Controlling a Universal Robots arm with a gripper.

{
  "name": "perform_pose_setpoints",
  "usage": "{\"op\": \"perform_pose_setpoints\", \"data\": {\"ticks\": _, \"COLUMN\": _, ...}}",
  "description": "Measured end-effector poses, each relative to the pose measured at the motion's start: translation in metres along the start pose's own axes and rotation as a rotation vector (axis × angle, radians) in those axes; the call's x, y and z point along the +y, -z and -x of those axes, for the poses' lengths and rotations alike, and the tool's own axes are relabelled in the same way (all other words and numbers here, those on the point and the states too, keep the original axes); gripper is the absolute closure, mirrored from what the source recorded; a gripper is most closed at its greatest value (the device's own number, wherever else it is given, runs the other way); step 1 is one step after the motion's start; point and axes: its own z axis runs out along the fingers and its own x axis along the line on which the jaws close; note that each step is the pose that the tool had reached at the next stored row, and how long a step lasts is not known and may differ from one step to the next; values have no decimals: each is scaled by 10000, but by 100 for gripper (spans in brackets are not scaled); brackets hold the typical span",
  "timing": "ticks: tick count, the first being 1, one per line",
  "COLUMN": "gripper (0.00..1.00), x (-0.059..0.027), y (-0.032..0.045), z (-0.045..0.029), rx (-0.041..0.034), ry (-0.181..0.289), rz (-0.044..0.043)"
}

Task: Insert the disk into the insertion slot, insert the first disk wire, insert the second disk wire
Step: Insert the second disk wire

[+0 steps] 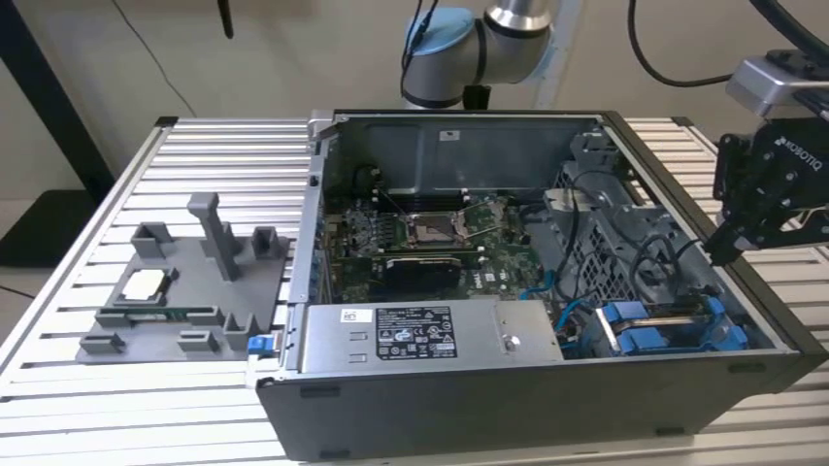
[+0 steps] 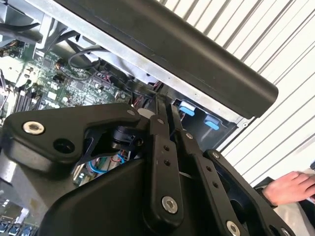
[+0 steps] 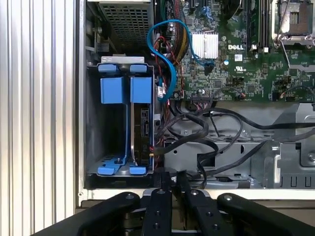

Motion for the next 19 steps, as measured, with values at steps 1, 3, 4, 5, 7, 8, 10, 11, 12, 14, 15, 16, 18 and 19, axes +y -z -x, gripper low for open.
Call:
{"op": "perform_pose_setpoints", "data": {"ticks": 1, "gripper": 83, "x": 0, "y": 0, "z": 0, "rx": 0, "ry": 0, "rz": 0}}
{"op": "perform_pose_setpoints", "data": {"ticks": 3, "gripper": 84, "x": 0, "y": 0, "z": 0, "rx": 0, "ry": 1, "rz": 0}}
{"op": "perform_pose_setpoints", "data": {"ticks": 4, "gripper": 84, "x": 0, "y": 0, "z": 0, "rx": -1, "ry": 0, "rz": 0}}
{"op": "perform_pose_setpoints", "data": {"ticks": 5, "gripper": 84, "x": 0, "y": 0, "z": 0, "rx": 0, "ry": 0, "rz": 0}}
{"op": "perform_pose_setpoints", "data": {"ticks": 7, "gripper": 84, "x": 0, "y": 1, "z": 0, "rx": -1, "ry": 0, "rz": 0}}
{"op": "perform_pose_setpoints", "data": {"ticks": 8, "gripper": 84, "x": 0, "y": 5, "z": -1, "rx": 1, "ry": 0, "rz": 0}}
{"op": "perform_pose_setpoints", "data": {"ticks": 10, "gripper": 84, "x": 2, "y": 27, "z": 0, "rx": -1, "ry": 1, "rz": 0}}
{"op": "perform_pose_setpoints", "data": {"ticks": 11, "gripper": 84, "x": 4, "y": 45, "z": 0, "rx": 0, "ry": 1, "rz": 0}}
{"op": "perform_pose_setpoints", "data": {"ticks": 12, "gripper": 84, "x": 9, "y": 62, "z": 0, "rx": 1, "ry": 1, "rz": -1}}
{"op": "perform_pose_setpoints", "data": {"ticks": 14, "gripper": 84, "x": 29, "y": 85, "z": 1, "rx": -1, "ry": 1, "rz": -1}}
{"op": "perform_pose_setpoints", "data": {"ticks": 15, "gripper": 84, "x": 44, "y": 91, "z": 1, "rx": -2, "ry": 1, "rz": -1}}
{"op": "perform_pose_setpoints", "data": {"ticks": 16, "gripper": 84, "x": 58, "y": 98, "z": 1, "rx": -2, "ry": 1, "rz": -5}}
{"op": "perform_pose_setpoints", "data": {"ticks": 18, "gripper": 84, "x": 88, "y": 112, "z": 1, "rx": -1, "ry": 1, "rz": -12}}
{"op": "perform_pose_setpoints", "data": {"ticks": 19, "gripper": 84, "x": 106, "y": 119, "z": 0, "rx": -1, "ry": 0, "rz": -18}}
